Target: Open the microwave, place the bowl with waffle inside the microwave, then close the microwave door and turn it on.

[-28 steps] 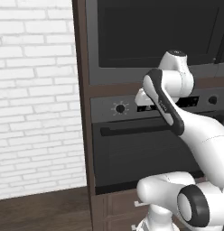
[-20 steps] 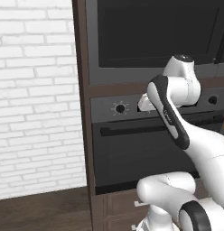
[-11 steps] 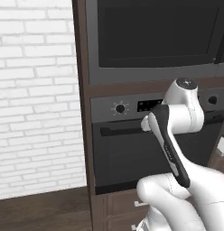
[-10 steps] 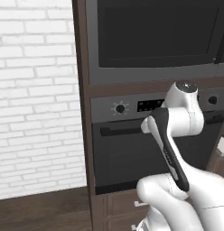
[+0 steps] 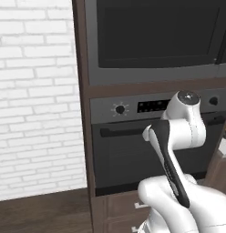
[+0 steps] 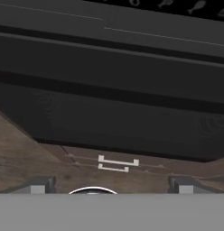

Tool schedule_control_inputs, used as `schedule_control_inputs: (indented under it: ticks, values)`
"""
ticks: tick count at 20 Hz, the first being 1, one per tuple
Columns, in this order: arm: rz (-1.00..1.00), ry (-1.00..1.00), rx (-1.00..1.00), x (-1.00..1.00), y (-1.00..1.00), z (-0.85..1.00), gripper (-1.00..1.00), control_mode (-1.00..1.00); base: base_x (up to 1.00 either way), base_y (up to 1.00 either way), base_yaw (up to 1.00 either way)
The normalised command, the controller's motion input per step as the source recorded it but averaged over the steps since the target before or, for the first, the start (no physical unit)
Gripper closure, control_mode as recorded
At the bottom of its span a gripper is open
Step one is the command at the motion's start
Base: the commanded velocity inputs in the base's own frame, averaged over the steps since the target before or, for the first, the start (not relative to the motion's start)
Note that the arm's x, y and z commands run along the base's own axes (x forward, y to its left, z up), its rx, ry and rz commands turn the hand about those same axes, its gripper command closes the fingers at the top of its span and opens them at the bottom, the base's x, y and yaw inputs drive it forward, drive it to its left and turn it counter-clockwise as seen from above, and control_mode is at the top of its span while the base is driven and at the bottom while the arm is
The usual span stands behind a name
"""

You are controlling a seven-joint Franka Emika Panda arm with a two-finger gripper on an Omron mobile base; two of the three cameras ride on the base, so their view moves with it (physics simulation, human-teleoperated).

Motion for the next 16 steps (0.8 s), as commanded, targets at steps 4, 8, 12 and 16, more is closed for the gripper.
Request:
schedule_control_inputs:
  ticks: [4, 8, 12, 16]
  values:
    - [0.0, 0.0, 0.0, 0.0, 0.0, 0.0, -1.0, 1.0, -0.09, -0.36, 0.04]
    - [0.0, 0.0, 0.0, 0.0, 0.0, 0.0, -1.0, 1.0, -0.19, -0.53, 0.08]
    - [0.0, 0.0, 0.0, 0.0, 0.0, 0.0, -1.0, 1.0, -0.24, -0.5, 0.08]
    - [0.0, 0.0, 0.0, 0.0, 0.0, 0.0, -1.0, 1.0, -0.29, -0.43, 0.06]
